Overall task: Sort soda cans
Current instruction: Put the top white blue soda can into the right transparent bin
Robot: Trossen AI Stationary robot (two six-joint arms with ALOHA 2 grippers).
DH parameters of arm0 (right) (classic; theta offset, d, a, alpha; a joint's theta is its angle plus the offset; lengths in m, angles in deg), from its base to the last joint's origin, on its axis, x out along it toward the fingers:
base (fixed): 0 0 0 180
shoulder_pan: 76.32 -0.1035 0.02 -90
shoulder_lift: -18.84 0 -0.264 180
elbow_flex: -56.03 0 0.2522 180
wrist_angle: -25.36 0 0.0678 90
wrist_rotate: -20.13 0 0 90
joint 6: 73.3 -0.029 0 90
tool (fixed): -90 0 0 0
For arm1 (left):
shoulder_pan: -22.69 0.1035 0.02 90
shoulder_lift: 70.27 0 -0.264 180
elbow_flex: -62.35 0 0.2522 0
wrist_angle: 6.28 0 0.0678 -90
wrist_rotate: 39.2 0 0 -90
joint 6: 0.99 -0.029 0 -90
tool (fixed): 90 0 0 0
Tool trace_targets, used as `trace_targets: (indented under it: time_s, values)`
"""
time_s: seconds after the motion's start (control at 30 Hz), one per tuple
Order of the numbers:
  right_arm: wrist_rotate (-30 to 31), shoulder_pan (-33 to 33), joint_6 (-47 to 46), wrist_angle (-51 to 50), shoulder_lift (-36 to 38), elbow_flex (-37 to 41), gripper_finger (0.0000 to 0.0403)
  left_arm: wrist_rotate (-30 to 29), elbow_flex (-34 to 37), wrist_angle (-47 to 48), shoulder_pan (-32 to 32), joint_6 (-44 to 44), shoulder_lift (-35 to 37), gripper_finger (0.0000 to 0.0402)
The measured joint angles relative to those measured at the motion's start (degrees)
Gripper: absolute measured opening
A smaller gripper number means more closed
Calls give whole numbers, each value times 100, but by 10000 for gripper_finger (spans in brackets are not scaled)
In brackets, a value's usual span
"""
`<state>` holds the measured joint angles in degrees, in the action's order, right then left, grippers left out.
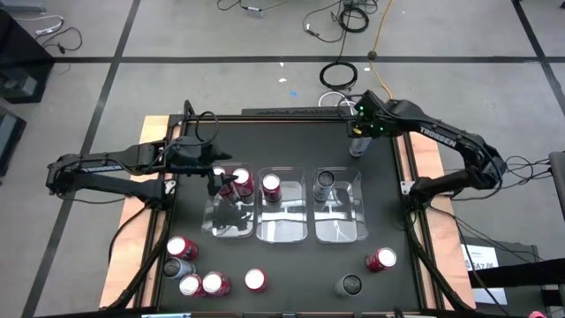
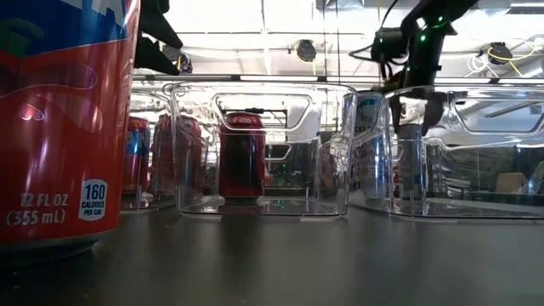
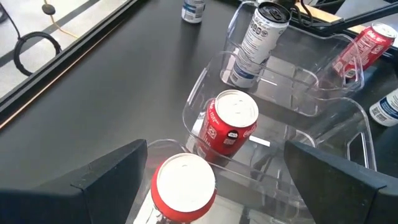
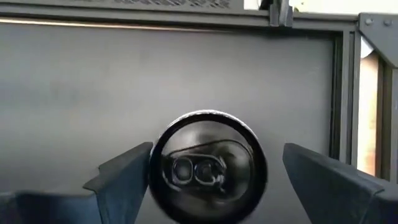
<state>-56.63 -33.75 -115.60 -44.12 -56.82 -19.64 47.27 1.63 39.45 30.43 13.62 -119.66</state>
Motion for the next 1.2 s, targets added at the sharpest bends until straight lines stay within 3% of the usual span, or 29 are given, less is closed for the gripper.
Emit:
trace_targets:
  time_s: [0.3, 0.67, 0.93, 1.2]
  values:
    - [-204, 157, 121, 9, -443, -2, 341, 0, 0, 0, 0, 0, 0, 385]
    - [-521, 177, 5, -36, -536, -8, 244, 0, 0, 22, -1, 9, 0, 385]
    - [-652, 14, -73, -658, -520, -222, 248, 2, 0, 26, 0, 13, 0, 385]
    - [-109, -513, -302, -1550, -52, -1362, 248, 39, 0, 28, -2, 26, 0, 385]
